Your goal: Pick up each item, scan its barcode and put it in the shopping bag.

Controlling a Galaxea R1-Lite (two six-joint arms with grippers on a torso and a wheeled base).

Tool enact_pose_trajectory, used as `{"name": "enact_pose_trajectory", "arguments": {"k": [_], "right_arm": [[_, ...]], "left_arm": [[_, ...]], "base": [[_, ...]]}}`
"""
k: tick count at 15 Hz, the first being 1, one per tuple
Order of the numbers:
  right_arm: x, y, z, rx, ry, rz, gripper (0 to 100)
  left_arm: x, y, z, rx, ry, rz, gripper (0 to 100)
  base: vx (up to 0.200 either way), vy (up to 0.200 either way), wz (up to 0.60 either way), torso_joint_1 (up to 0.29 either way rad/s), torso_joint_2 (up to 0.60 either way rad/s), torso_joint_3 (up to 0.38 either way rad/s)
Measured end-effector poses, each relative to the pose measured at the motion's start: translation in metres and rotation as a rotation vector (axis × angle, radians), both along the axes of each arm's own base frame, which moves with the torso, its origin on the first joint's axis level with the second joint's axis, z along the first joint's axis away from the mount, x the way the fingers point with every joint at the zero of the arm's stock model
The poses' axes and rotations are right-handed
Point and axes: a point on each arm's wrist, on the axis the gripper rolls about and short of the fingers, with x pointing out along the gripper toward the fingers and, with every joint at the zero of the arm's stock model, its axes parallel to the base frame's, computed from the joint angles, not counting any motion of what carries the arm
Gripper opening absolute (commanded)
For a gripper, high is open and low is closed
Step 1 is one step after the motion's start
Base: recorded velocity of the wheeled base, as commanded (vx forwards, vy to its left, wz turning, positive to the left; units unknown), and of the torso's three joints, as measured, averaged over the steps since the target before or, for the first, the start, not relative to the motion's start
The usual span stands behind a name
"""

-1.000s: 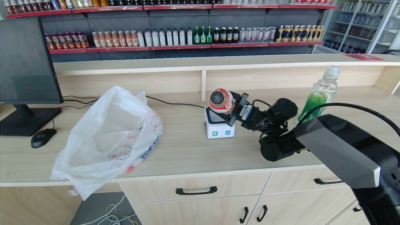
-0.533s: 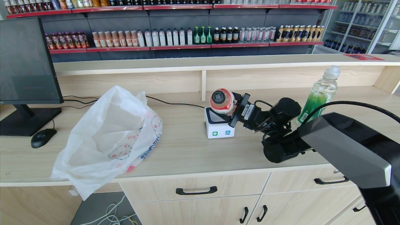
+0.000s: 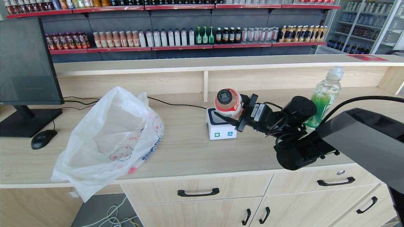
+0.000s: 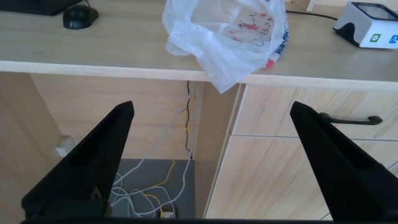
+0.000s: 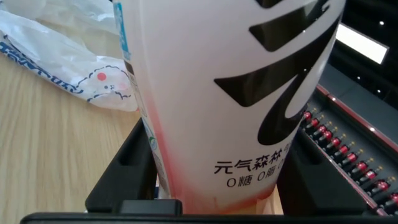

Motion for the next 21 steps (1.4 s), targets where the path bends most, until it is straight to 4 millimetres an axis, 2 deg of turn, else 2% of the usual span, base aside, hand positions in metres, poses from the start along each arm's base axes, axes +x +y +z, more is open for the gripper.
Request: {"name": "enact_pose_trajectory", "arguments": {"k": [5, 8, 12, 16, 21], "right_arm": [[-0.038, -0.022, 0.008, -0.014, 0.111, -0.021, 0], [-0.056, -0.038, 0.024, 0.044, 0.162, -0.099, 0], [-0.076, -0.047, 0.036, 0.110, 0.238, -0.136, 0], [-0.084, -0.059, 0.037, 0.187, 0.397, -0.120, 0], [-0.081, -0.079, 0.041, 0.441, 0.512, -0.360, 0]], "left_arm": [[0.000, 0.000, 0.000, 0.003, 0.001, -0.001, 100], [0.000, 0.000, 0.000, 0.002, 0.001, -0.001, 100], [0.000, 0.000, 0.000, 0.001, 0.001, 0.000, 100], [0.000, 0.000, 0.000, 0.001, 0.001, 0.000, 100], [0.000, 0.000, 0.000, 0.000, 0.001, 0.000, 100]], "base": [[0.000, 0.000, 0.00, 0.000, 0.00, 0.000], [0.000, 0.000, 0.00, 0.000, 0.00, 0.000], [0.000, 0.000, 0.00, 0.000, 0.00, 0.000], [0.000, 0.000, 0.00, 0.000, 0.00, 0.000], [-0.040, 0.000, 0.00, 0.001, 0.00, 0.000]]}}
